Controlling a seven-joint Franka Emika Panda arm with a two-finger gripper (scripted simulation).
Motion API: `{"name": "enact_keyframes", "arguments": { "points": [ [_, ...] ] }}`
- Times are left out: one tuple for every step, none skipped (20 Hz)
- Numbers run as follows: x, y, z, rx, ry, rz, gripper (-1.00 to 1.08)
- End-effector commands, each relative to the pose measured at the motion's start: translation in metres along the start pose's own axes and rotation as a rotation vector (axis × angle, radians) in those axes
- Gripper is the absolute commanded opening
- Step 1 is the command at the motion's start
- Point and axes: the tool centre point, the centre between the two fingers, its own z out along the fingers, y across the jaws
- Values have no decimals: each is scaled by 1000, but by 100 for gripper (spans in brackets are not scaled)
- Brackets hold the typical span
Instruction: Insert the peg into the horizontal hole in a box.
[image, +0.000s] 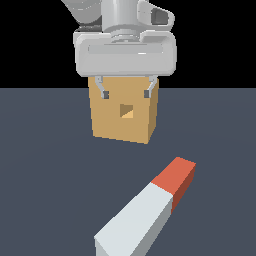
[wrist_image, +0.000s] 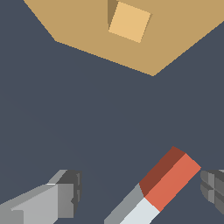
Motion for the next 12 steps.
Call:
{"name": "enact_keyframes", "arguments": {
  "points": [
    [0,0,0,0,0,0,100],
    [0,0,0,0,0,1,100],
    [-1,1,1,0,0,5,100],
    [-2,1,2,0,0,10,100],
    [-4,2,3,0,0,18,100],
    [-6,3,4,1,0,29,100],
    [-8,5,6,1,0,41,100],
    [-11,6,9,1,0,56,100],
    [-15,8,11,2,0,74,100],
    [-19,10,14,2,0,94,100],
    [-24,12,18,3,0,117,100],
    [-29,14,22,3,0,142,100]
  ]
}}
